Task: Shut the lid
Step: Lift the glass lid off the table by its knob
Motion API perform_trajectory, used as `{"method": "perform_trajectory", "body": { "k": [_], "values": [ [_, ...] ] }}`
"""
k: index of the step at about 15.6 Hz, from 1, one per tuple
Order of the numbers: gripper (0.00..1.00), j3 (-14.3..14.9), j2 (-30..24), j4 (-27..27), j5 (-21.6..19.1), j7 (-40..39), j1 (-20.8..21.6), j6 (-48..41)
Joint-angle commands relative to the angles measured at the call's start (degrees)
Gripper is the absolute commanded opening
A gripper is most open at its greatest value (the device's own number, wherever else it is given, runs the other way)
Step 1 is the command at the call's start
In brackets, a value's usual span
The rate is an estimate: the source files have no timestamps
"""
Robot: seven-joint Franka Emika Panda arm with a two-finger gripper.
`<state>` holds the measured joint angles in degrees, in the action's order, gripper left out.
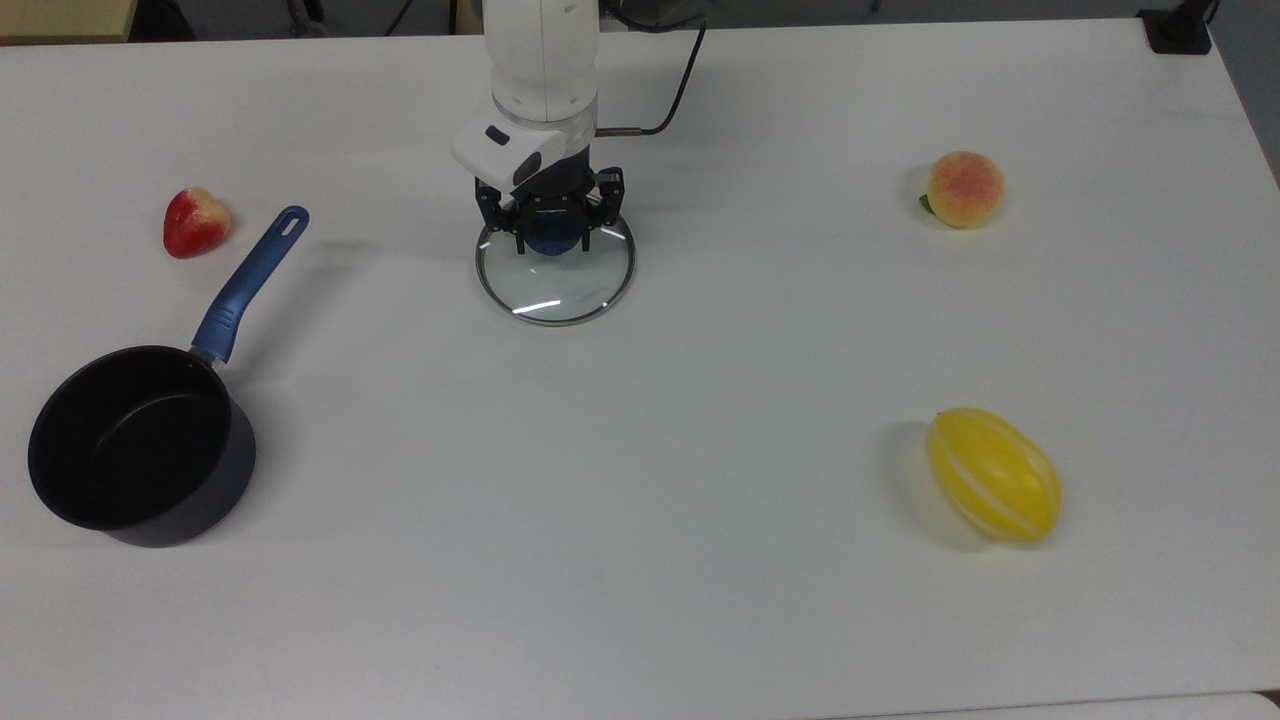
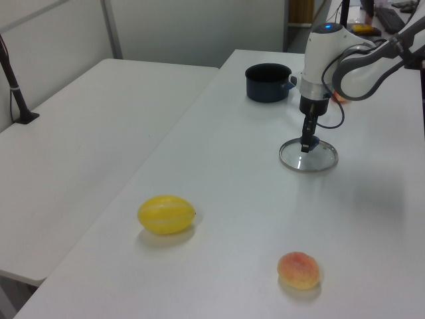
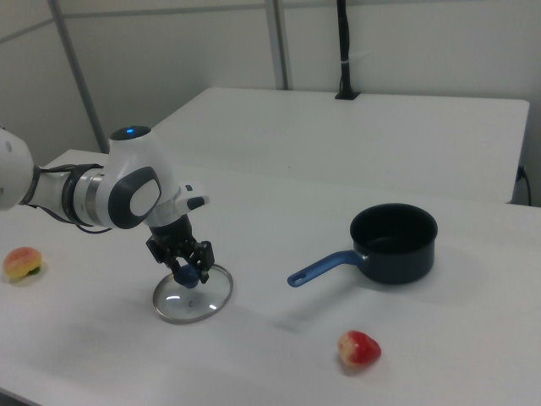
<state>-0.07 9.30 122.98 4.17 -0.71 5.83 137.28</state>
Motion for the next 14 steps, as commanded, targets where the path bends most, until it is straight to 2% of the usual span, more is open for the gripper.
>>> {"method": "perform_trajectory", "body": {
  "k": [1, 4, 7, 11, 14],
  "values": [
    [0.03, 0.51, -0.69, 0.15, 1.02, 1.15, 0.50, -0.95],
    [0.03, 0.51, -1.39, -1.51, 0.84, 1.15, 0.50, -4.99],
    [0.02, 0.51, -1.39, -6.60, 0.75, 0.98, 0.76, -12.89],
    [0.02, 0.25, -1.39, -12.14, -0.04, 1.24, 0.68, -18.96],
    [0.02, 0.24, -0.60, -19.07, -0.56, 1.33, 0.42, -25.64]
  ]
}}
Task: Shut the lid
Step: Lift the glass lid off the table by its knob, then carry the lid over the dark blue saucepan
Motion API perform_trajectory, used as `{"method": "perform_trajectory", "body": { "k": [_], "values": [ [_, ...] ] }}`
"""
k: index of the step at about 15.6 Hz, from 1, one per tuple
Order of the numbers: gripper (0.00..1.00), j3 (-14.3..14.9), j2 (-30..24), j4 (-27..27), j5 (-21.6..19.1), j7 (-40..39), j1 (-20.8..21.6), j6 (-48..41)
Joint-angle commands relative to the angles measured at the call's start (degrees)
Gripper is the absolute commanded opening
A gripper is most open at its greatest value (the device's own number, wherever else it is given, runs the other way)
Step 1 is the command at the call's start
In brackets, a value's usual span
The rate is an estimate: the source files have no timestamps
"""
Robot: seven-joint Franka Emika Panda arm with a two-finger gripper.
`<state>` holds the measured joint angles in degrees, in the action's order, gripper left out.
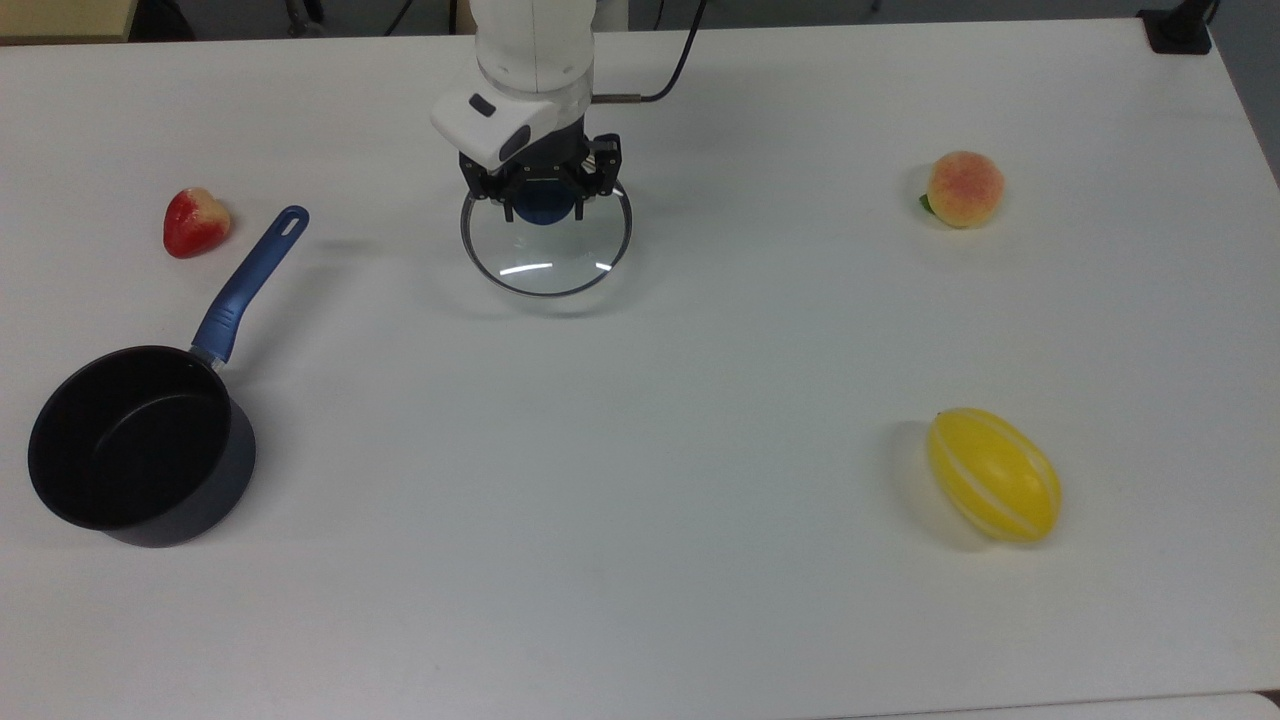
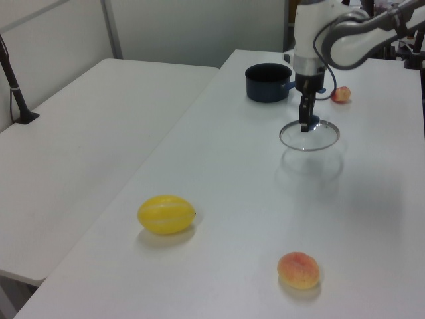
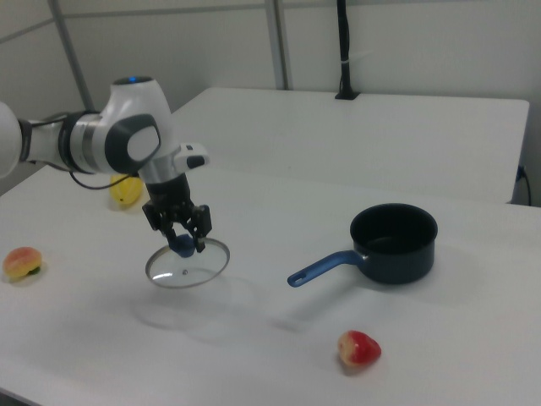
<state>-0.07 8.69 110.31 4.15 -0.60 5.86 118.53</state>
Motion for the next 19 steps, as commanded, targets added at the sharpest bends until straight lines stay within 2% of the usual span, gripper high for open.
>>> {"method": "perform_trajectory", "body": {
  "k": [1, 5, 10, 15, 19],
  "values": [
    [0.02, 0.24, 0.19, -8.34, -1.68, 1.65, 0.21, -8.65],
    [0.02, 0.86, 0.54, -14.76, -2.92, 2.45, -0.14, -13.93],
    [0.02, 0.95, 4.14, -25.56, -3.27, 4.99, -3.83, -20.96],
    [0.02, 1.04, 9.06, -34.27, -3.27, 5.88, -9.36, -21.06],
    [0.02, 1.21, 13.28, -39.20, -2.83, 5.88, -13.23, -18.61]
  ]
}}
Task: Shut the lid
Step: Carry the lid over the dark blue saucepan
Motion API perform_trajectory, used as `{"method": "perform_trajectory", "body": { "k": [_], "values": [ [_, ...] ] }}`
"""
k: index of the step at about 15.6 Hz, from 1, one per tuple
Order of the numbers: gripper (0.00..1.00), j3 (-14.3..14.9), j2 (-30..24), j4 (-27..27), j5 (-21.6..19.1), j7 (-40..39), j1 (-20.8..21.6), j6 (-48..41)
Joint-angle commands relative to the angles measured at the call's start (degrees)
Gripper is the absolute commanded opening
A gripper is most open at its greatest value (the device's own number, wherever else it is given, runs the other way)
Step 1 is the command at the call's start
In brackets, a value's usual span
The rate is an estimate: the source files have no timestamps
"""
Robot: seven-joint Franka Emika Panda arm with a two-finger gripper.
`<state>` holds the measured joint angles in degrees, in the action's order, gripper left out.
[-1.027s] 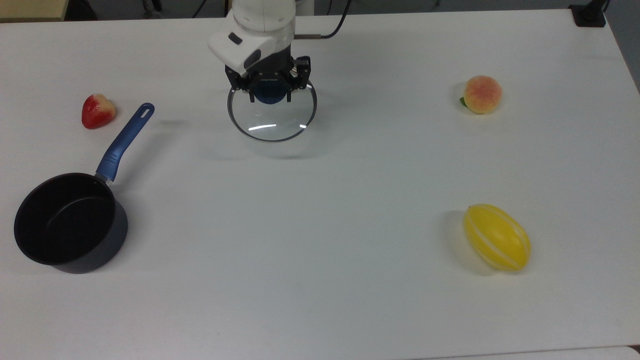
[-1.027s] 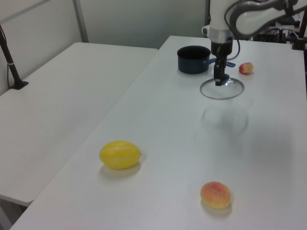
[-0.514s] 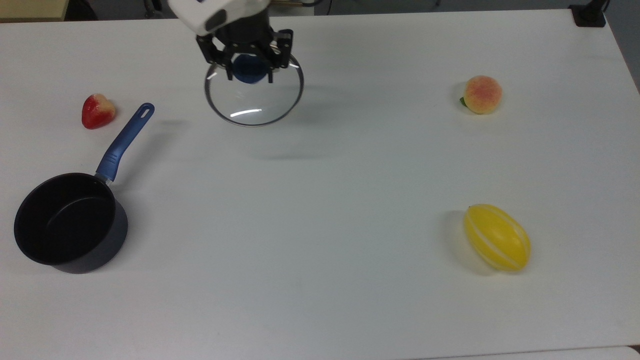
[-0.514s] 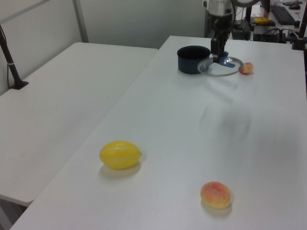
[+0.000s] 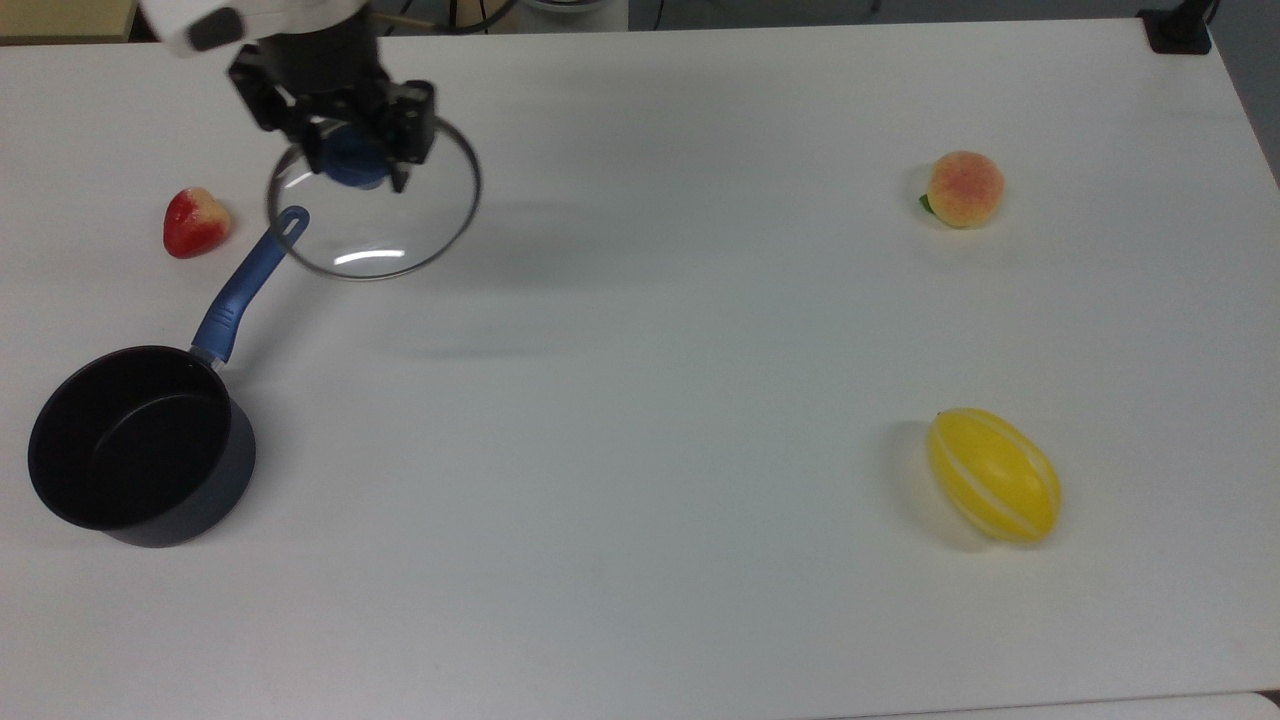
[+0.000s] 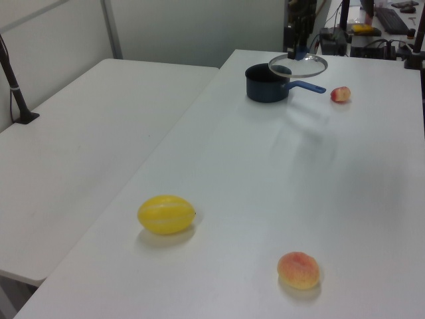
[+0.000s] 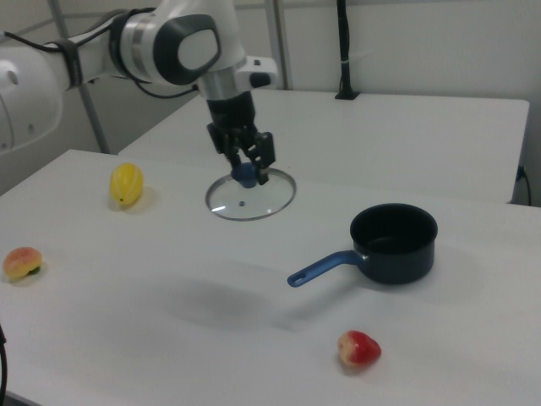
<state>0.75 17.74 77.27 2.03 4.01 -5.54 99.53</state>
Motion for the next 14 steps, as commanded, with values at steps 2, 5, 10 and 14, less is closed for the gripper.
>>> {"method": "perform_trajectory", "body": {
  "k": [2, 5, 10, 14],
  "values": [
    [0.02, 0.48, 5.02, -6.35, -0.54, 1.26, -3.32, 4.34],
    [0.02, 1.01, 6.95, -6.43, -0.28, 0.91, -5.44, 9.17],
    [0.02, 4.78, 10.20, -6.43, -0.19, 1.17, -5.79, 19.37],
    [0.02, 7.33, 12.75, -6.43, -0.10, 1.17, -6.15, 25.87]
  ]
}}
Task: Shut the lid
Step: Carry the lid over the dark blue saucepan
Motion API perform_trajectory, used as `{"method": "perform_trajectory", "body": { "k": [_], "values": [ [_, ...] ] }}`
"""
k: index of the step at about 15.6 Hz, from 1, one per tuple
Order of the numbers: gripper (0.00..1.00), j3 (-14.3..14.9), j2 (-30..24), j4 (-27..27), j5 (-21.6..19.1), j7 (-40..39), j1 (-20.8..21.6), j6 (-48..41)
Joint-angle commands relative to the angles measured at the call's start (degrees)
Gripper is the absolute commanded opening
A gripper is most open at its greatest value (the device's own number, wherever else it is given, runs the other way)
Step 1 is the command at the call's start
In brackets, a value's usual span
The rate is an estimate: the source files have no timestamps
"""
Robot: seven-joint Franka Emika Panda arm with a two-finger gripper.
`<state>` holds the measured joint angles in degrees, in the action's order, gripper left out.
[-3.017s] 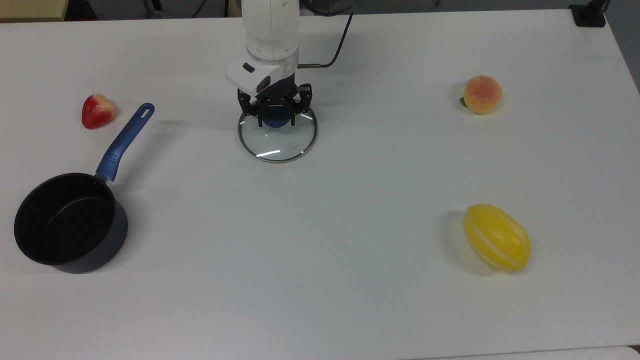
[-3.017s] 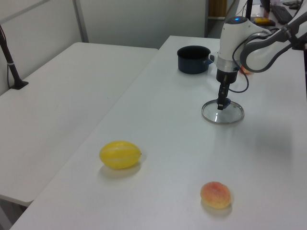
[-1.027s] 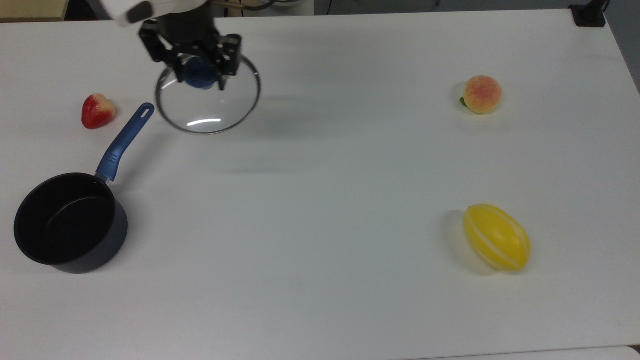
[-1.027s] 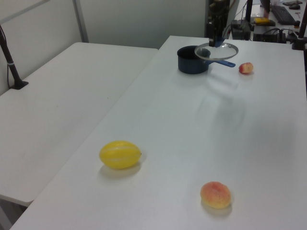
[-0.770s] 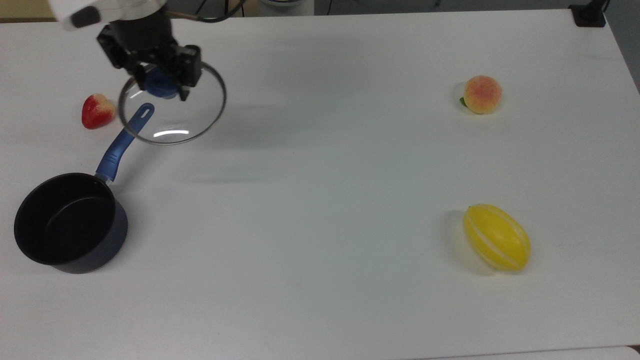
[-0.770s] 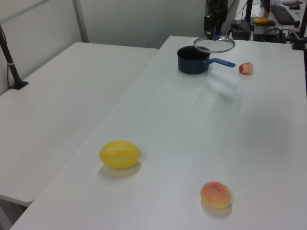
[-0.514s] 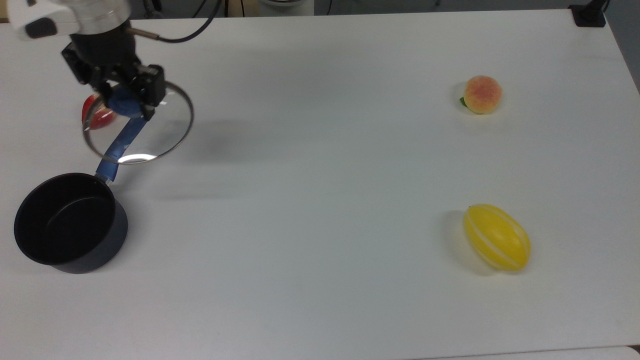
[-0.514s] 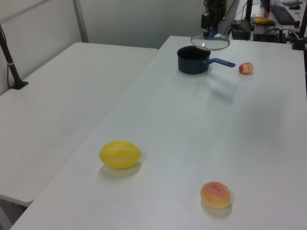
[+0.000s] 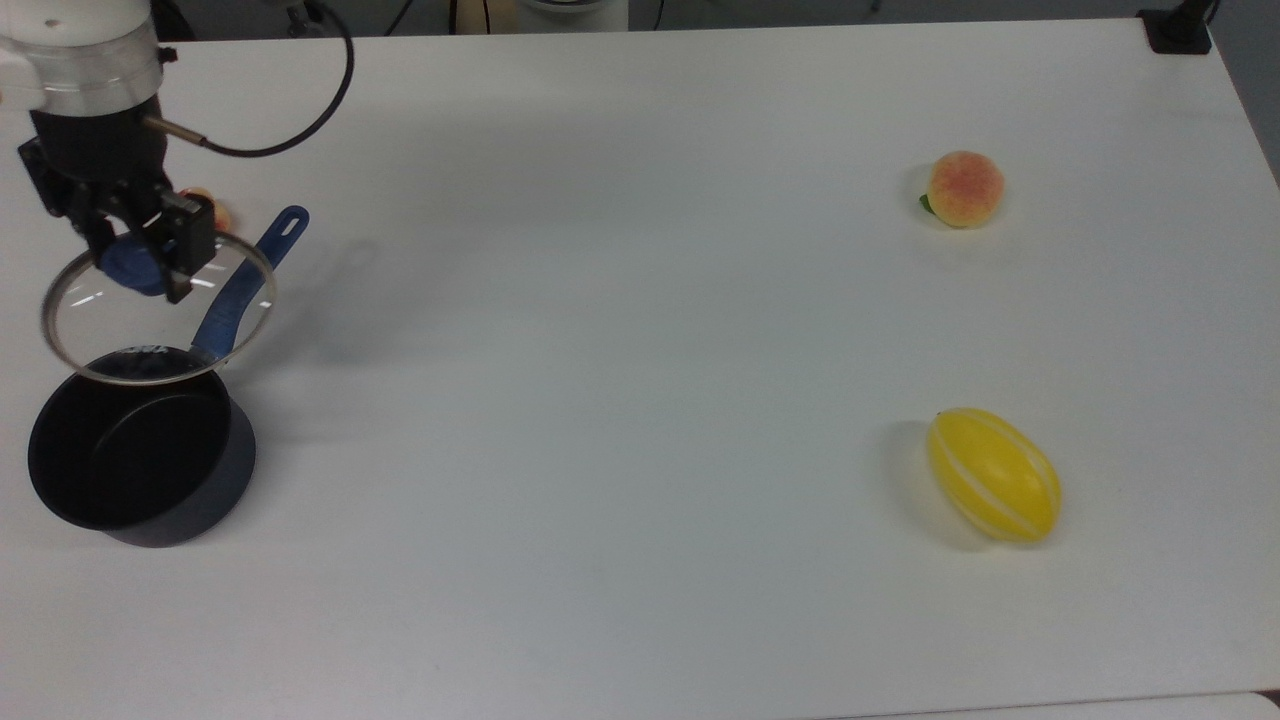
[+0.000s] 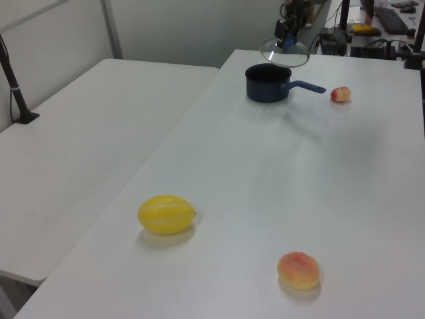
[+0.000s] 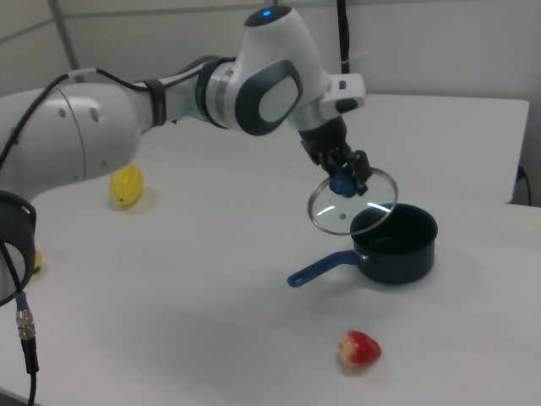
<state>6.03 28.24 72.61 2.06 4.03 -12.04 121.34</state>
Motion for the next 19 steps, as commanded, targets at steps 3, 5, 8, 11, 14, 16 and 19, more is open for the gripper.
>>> {"method": "perform_trajectory", "body": {
  "k": [3, 5, 8, 11, 14, 16, 19],
  "values": [
    [0.02, 3.02, 4.18, -1.77, -0.13, 1.16, 0.00, 8.64],
    [0.02, 3.20, 5.24, -1.86, -0.13, 1.16, -0.44, 10.58],
    [0.02, 3.28, 7.96, -4.22, -0.13, 1.24, -0.53, 12.70],
    [0.01, 3.28, 10.77, -6.78, -0.13, 1.68, -0.70, 12.70],
    [0.01, 3.28, 13.76, -9.15, -0.13, 3.44, -0.79, 12.35],
    [0.01, 3.37, 14.90, -9.77, -0.13, 3.70, -0.61, 12.17],
    [0.00, 3.81, 15.35, -9.86, -0.13, 3.70, -0.26, 12.17]
  ]
}}
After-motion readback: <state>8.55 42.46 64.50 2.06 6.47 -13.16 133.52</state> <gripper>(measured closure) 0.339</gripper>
